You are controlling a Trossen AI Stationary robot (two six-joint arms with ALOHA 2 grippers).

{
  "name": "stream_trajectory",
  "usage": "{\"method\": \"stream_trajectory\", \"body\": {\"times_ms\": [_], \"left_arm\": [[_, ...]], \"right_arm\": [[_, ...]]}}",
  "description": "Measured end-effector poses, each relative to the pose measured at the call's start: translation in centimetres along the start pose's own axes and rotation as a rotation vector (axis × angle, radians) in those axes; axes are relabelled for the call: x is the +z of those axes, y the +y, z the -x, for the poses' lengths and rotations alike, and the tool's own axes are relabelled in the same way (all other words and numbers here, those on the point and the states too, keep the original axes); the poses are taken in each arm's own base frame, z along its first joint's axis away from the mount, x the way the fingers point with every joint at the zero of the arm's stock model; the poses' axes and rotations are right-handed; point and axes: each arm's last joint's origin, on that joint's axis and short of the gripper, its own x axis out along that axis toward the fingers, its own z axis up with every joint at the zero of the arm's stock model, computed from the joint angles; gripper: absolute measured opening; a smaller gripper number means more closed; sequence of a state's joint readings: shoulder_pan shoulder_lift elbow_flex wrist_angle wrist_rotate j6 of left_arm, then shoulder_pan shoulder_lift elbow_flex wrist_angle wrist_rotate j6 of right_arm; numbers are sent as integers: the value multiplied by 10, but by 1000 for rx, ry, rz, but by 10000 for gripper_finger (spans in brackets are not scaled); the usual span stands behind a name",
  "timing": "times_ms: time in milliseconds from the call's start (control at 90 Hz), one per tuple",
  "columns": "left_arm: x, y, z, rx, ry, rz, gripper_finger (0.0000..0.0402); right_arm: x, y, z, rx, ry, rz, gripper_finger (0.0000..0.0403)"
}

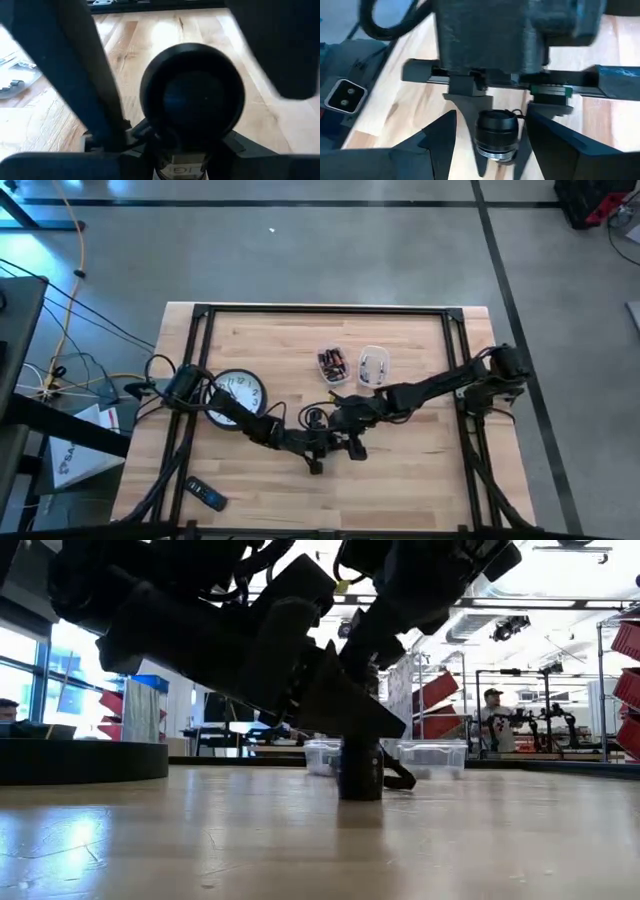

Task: Insert battery
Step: Close the lid of the black flashlight

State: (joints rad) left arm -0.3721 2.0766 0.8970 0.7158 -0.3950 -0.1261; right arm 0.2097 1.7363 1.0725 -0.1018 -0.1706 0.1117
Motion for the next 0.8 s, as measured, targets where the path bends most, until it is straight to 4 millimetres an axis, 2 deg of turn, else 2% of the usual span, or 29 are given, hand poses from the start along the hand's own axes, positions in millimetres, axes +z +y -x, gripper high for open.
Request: {"method": "stream_trajectory", "body": {"times_ms": [144,422,622,800], "left_arm": [[0,0,0,1,0,0,99],[0,0,0,15,-2,4,99],[0,-4,2,23,-15,-11,98],[2,-10,4,22,-46,-31,98]], "right_arm": [[0,0,0,-15,-2,7,170],[1,0,1,-29,-7,-29,69],[1,7,8,-80,-110,-15,67],[-23,10,4,-61,-267,-52,67]]}}
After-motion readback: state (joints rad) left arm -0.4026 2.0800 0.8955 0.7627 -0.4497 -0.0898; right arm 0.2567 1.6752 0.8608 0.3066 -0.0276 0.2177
